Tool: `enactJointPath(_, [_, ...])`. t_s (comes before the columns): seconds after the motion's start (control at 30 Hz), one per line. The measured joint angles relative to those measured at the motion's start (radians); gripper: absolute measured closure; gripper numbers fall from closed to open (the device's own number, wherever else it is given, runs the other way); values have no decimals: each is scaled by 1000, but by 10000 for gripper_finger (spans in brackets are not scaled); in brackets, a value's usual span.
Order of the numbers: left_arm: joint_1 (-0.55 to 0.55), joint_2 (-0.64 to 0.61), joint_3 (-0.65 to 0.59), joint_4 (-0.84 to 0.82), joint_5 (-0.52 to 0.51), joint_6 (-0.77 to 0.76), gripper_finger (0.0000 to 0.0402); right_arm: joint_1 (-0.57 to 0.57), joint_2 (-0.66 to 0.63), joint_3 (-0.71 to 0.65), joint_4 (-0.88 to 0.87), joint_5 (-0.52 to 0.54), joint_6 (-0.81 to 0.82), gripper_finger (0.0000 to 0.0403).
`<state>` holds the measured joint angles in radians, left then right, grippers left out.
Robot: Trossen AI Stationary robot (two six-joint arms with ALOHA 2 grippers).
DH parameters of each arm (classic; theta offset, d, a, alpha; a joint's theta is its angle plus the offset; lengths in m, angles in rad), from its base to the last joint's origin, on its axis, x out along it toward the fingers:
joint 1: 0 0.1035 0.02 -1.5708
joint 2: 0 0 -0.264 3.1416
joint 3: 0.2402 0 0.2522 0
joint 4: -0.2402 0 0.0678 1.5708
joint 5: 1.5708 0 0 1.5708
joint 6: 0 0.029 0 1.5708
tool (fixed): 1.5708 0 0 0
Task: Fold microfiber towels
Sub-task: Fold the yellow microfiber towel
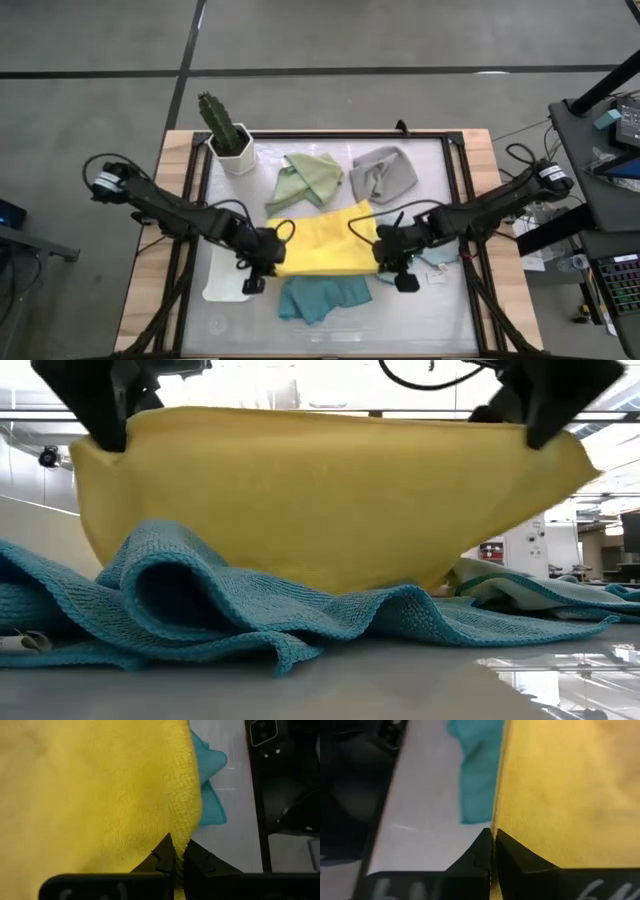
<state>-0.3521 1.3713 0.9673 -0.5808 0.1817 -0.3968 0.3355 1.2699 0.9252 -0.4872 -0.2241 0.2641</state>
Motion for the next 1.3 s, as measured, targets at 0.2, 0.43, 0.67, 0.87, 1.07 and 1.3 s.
enactJointPath(0.2, [-2, 55, -9, -9, -7, -36, 401, 5, 40, -14, 29, -9, 5, 394])
enactJointPath(0.43, [53, 73, -12, -47, -86, 18, 401, -113, 83, -14, 19, 89, -104, 394])
enactJointPath(0.67, [117, 66, -36, -171, -158, 17, 401, -281, 103, -11, 24, 98, -222, 394])
enactJointPath(0.87, [164, 66, -50, -155, -169, 14, 401, -378, 135, -11, 31, 96, -288, 394])
enactJointPath(1.07, [201, 66, -53, -153, -169, 14, 353, -417, 214, -1, 37, 96, -350, 394])
enactJointPath(1.3, [204, 68, -60, -152, -210, 18, 264, -421, 272, 32, 35, 97, -407, 394])
